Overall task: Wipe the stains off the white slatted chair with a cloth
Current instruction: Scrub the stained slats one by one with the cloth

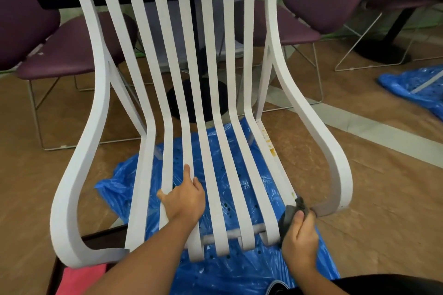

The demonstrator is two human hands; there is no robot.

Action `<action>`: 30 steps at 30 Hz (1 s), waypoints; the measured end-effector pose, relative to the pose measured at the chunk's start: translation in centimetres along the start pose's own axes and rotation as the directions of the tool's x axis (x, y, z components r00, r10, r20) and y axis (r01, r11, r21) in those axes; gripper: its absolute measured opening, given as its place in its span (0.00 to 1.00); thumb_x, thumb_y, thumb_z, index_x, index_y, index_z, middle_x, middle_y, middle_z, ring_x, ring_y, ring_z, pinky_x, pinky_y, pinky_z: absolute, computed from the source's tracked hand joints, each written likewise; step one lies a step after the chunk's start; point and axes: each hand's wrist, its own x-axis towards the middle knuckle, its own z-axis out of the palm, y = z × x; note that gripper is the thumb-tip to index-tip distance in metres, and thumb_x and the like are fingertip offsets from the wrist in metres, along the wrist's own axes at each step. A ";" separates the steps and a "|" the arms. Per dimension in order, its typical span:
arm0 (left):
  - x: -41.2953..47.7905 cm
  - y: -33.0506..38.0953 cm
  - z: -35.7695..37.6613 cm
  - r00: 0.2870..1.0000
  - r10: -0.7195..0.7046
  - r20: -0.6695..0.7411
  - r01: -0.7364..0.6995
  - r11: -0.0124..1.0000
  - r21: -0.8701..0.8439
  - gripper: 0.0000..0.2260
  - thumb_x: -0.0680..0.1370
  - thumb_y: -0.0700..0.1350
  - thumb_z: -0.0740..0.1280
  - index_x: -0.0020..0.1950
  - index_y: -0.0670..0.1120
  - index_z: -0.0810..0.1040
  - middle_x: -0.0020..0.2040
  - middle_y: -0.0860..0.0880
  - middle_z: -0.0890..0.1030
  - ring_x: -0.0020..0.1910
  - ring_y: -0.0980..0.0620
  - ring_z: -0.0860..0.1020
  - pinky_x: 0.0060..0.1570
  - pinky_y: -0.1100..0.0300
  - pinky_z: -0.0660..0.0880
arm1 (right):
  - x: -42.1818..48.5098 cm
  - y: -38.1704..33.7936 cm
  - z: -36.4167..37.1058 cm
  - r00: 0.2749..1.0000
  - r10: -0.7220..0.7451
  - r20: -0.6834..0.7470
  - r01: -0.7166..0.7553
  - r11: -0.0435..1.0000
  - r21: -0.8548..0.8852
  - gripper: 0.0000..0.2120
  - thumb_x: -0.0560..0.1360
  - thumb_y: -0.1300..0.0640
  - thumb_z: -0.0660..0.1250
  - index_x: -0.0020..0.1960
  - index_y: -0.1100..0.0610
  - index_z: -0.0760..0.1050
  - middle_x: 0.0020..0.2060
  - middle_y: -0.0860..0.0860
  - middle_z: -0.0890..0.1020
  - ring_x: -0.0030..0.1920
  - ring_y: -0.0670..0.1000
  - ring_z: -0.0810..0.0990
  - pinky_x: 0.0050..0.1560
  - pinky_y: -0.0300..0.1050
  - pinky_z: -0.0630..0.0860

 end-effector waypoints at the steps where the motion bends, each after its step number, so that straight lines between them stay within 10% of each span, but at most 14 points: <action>1: 0.1 0.0 0.0 1.000 0.000 0.002 0.000 1.000 -0.001 0.24 0.86 0.55 0.46 0.82 0.55 0.51 0.30 0.53 0.77 0.38 0.55 0.74 0.74 0.40 0.53 | 0.2 0.2 0.1 1.000 -0.016 0.004 0.016 1.000 0.002 0.15 0.84 0.50 0.51 0.59 0.59 0.70 0.37 0.53 0.75 0.38 0.58 0.74 0.39 0.52 0.69; 10: -0.1 -0.3 0.0 1.000 0.002 -0.002 -0.002 1.000 -0.015 0.24 0.86 0.55 0.46 0.83 0.55 0.51 0.29 0.53 0.77 0.37 0.55 0.73 0.74 0.40 0.53 | 0.4 1.3 -0.3 0.999 -0.035 -0.028 0.037 0.997 0.074 0.31 0.76 0.41 0.49 0.59 0.64 0.77 0.33 0.46 0.75 0.37 0.41 0.73 0.33 0.43 0.67; 17: 0.0 -0.3 0.4 1.000 0.009 -0.006 -0.009 1.000 -0.022 0.24 0.86 0.55 0.46 0.82 0.55 0.52 0.30 0.53 0.78 0.38 0.55 0.76 0.74 0.40 0.53 | 1.2 -0.6 0.9 0.997 0.048 -0.056 -0.054 0.993 -0.108 0.18 0.83 0.47 0.53 0.48 0.57 0.75 0.33 0.54 0.78 0.35 0.58 0.77 0.37 0.51 0.74; 23: 0.0 -0.3 0.3 1.000 0.008 -0.008 -0.008 1.000 -0.002 0.24 0.86 0.55 0.46 0.83 0.56 0.50 0.29 0.53 0.78 0.36 0.56 0.77 0.74 0.41 0.52 | 4.6 -3.5 1.4 0.994 0.008 0.107 0.038 0.908 -0.417 0.19 0.83 0.45 0.48 0.46 0.55 0.70 0.31 0.50 0.74 0.30 0.52 0.73 0.33 0.47 0.68; 30: 0.1 -0.3 0.4 1.000 -0.002 0.002 0.002 1.000 0.029 0.24 0.85 0.55 0.45 0.83 0.56 0.48 0.28 0.52 0.77 0.34 0.57 0.76 0.75 0.41 0.52 | 10.7 -6.5 6.2 0.974 -0.015 0.227 0.129 0.859 -0.495 0.22 0.83 0.43 0.42 0.55 0.55 0.69 0.46 0.56 0.81 0.45 0.59 0.80 0.48 0.55 0.78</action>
